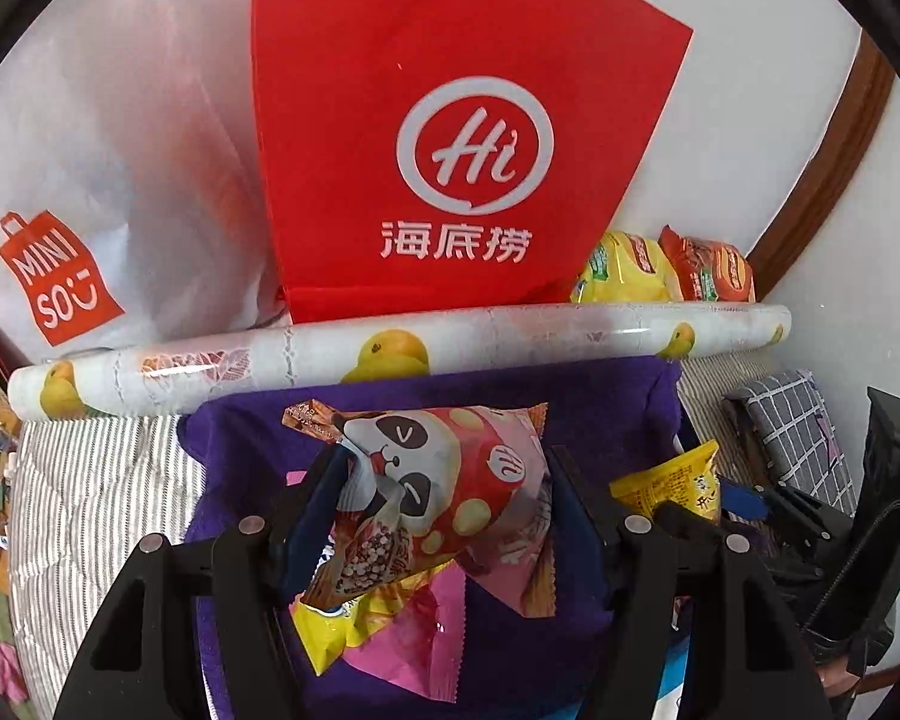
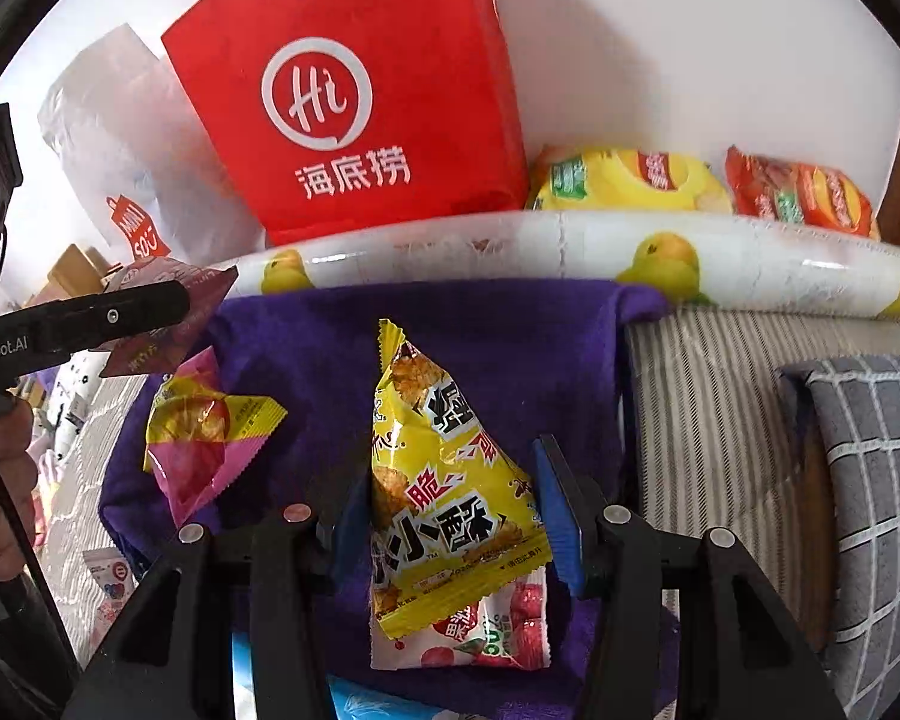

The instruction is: Organize snacks

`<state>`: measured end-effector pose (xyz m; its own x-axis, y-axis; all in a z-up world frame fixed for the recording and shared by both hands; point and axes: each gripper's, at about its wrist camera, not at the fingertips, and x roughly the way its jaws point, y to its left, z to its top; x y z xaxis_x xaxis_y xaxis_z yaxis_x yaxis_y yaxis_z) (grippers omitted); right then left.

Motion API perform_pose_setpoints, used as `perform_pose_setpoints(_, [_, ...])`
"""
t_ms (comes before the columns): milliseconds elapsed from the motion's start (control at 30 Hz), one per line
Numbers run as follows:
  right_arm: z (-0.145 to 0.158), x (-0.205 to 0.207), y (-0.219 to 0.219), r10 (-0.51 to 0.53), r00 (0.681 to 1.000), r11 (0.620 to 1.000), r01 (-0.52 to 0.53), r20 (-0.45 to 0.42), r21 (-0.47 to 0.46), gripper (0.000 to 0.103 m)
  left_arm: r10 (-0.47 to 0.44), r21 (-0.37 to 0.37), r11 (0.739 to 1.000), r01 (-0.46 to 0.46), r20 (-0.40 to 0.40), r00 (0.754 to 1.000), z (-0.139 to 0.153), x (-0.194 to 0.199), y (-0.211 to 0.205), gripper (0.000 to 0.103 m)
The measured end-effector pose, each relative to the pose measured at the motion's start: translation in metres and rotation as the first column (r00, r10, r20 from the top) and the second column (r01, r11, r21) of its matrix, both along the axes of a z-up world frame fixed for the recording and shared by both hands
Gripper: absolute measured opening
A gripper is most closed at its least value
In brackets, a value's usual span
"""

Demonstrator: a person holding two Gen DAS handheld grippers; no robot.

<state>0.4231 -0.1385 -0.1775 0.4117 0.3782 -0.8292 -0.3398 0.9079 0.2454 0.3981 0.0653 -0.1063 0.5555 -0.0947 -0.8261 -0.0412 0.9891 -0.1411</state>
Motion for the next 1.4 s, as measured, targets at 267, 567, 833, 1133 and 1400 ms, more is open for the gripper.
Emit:
perform_pose_setpoints(267, [-0.005,0.001,0.003,0.009,1.0,1.0,-0.01,-0.022,-0.013,0.051,0.016,0.042,0.999,-0.014,-0.045,0.999,-0.011,0.004,-0.006,0.065])
perform_pose_setpoints(567, [-0.008,0.004,0.01,0.025,0.999,0.999,-0.026,-0.034,-0.028,0.052,0.038,0.067,0.997,-0.033,-0.076,0.996,-0.019,0.009,-0.002,0.065])
perform_pose_setpoints(833, [0.0,0.002,0.012,0.043,0.999,0.999,-0.043,-0.011,-0.015,0.057,0.036,0.081,0.996,-0.029,-0.093,0.995,-0.022,0.01,-0.003,0.065])
perform_pose_setpoints(1133, [0.013,-0.006,0.015,0.071,0.996,0.997,-0.071,0.056,-0.013,0.068,0.037,0.095,0.995,-0.027,-0.104,0.994,-0.024,0.012,-0.004,0.065])
perform_pose_setpoints(1400, [0.012,-0.002,0.008,0.043,0.998,0.999,-0.043,0.053,0.004,0.068,0.03,0.085,0.996,-0.019,-0.127,0.992,-0.024,0.013,-0.005,0.067])
